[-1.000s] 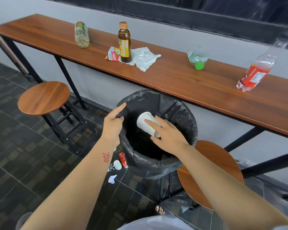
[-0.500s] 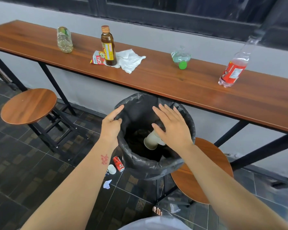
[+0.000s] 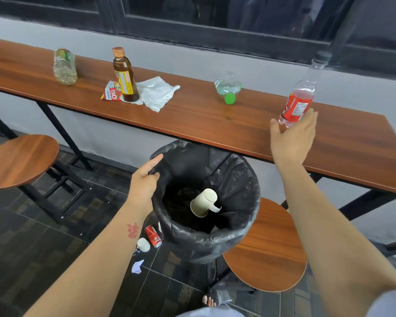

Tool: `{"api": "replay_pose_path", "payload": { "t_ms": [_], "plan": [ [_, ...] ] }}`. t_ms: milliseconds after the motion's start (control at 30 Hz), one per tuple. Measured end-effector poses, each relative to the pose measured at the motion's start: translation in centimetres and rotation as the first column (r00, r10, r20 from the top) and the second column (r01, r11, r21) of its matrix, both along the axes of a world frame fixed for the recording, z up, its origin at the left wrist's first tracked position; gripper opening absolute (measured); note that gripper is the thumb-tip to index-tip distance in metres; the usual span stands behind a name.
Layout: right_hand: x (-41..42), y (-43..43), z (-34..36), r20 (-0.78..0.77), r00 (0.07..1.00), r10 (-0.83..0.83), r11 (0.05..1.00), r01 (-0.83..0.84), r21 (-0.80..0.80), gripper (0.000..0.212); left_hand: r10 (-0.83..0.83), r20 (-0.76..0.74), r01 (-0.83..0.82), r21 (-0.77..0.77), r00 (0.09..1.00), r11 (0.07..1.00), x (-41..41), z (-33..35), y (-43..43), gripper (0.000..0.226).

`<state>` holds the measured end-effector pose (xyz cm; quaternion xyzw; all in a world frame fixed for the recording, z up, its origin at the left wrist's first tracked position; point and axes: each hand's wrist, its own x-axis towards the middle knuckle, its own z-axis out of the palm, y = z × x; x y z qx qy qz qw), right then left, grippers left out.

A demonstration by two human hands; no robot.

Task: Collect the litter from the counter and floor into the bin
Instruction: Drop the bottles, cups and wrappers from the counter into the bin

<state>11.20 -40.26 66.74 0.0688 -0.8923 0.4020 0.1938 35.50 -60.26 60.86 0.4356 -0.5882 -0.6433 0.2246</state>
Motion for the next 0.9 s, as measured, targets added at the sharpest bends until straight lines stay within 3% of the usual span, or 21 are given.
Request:
{"api": "replay_pose_path", "payload": {
  "t_ms": [267, 500, 633, 767, 900],
  "plan": [
    [-4.8, -1.0, 0.0, 0.187, 0.982, 0.020, 0.989, 0.008, -0.149, 0.086, 0.021, -0.004, -0.021, 0.035, 1.000, 0.999, -1.2, 0.4, 0.2, 0.047],
    [-6.2, -1.0, -0.4, 0.164, 0.987, 0.008, 0.969, 0.033, -0.247, 0.061, 0.031, 0.000, -0.031, 0.030, 1.000, 0.999, -1.8, 0.4, 0.3, 0.046],
    [-5.4, -0.7, -0.2, 0.126, 0.992, 0.025, 0.966, 0.008, -0.257, 0.060, 0.026, 0.003, -0.026, 0.023, 1.000, 0.999, -1.7, 0.3, 0.3, 0.046],
    [-2.4, -0.9, 0.3, 0.069, 0.992, 0.111, 0.947, -0.084, -0.309, 0.059, 0.019, 0.014, -0.019, 0.011, 1.000, 1.000, -1.1, 0.2, 0.2, 0.047],
    [3.3, -1.9, 0.7, 0.043, 0.929, 0.368, 0.864, -0.325, -0.385, 0.053, 0.012, -0.007, -0.011, 0.023, 1.000, 1.000, -0.3, 0.2, 0.0, 0.048]
  ]
}}
